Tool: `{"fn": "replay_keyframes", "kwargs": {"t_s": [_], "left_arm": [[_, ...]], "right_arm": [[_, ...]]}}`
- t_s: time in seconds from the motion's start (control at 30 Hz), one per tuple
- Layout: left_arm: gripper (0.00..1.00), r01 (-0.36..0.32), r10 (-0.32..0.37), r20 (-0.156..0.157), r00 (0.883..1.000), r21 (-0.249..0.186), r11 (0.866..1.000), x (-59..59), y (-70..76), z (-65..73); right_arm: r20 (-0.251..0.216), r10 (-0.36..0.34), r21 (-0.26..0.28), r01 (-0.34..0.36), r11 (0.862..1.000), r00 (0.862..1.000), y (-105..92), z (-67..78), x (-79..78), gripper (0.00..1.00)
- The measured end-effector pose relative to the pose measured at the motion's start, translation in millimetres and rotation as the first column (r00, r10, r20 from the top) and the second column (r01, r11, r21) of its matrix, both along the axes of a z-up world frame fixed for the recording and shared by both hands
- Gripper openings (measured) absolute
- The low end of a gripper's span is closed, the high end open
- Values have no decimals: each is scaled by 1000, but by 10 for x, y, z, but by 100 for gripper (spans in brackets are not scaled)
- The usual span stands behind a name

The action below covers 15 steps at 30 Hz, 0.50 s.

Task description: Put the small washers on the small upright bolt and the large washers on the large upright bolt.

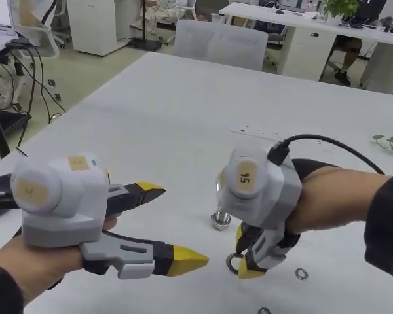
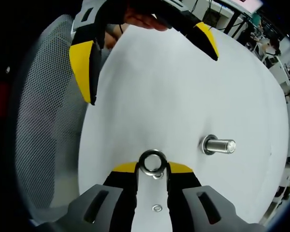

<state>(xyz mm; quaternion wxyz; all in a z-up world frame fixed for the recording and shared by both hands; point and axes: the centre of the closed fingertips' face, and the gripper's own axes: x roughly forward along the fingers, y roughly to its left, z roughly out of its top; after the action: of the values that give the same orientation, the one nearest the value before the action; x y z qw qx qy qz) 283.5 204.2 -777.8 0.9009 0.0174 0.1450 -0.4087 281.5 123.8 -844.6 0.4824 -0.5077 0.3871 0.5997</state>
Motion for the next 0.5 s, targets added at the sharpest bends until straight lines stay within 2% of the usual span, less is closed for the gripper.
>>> {"fn": "replay_keyframes", "kwargs": {"t_s": [0.5], "left_arm": [[82, -1, 1, 3, 1000, 1, 1000, -21, -2, 6]], "right_arm": [[44, -13, 22, 12, 1000, 999, -52, 372, 134, 23]]}}
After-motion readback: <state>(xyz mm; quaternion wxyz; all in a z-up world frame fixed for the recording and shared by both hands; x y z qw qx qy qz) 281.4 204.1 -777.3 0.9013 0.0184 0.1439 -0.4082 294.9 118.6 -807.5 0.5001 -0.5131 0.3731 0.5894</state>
